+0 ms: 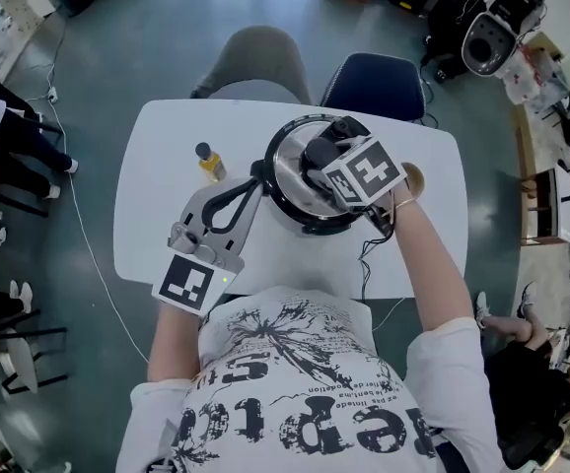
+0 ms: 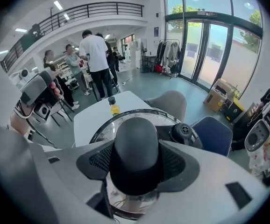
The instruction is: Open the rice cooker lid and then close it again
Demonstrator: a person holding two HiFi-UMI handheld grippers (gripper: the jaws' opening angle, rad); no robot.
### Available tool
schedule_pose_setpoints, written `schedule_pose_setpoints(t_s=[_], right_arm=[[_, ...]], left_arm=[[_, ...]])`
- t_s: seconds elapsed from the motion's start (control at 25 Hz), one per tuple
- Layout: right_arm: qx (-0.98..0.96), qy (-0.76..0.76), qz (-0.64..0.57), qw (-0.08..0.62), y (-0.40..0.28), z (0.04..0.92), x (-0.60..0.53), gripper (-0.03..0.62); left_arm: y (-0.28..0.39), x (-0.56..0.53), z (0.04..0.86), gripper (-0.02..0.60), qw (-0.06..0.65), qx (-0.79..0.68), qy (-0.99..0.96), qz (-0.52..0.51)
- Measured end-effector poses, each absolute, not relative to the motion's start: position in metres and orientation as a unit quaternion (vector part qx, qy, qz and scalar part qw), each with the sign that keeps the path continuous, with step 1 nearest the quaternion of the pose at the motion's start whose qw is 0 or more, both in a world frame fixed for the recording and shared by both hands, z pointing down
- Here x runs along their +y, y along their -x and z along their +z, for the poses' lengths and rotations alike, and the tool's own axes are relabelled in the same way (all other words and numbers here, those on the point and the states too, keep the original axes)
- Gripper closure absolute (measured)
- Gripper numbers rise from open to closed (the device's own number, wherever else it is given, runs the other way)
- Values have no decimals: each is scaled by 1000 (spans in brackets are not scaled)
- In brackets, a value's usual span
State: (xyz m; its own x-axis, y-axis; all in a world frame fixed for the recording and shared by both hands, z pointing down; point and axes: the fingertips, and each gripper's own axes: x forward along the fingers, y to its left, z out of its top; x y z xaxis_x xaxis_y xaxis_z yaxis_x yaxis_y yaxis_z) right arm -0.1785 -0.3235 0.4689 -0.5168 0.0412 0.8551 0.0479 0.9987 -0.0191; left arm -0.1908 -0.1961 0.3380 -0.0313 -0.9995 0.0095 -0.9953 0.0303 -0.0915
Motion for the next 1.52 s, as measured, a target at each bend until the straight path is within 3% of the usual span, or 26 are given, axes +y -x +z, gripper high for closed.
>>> schedule_pose_setpoints(t_s=[0.56,0.8,0.92,1.08,1.4,1.52], right_arm=[[-892,5,-14,452,184,477,-323,292],[-898,-5,-15,439,182,468,-326,240],[-911,-5,2,413,182,448,-322,244],[-933,-32,0,359,177,415,-328,326],[-970,-90,-3,225,150,370,-334,572],[-980,-93,-6,176,138,357,-334,582]], left_arm=[[190,-199,346,568,24,713,700,-44],[188,-199,342,568,25,715,697,-44],[184,-197,336,568,31,713,699,-47],[180,-197,326,568,39,716,695,-48],[175,-197,315,568,43,726,684,-54],[176,-200,311,568,44,730,680,-51]])
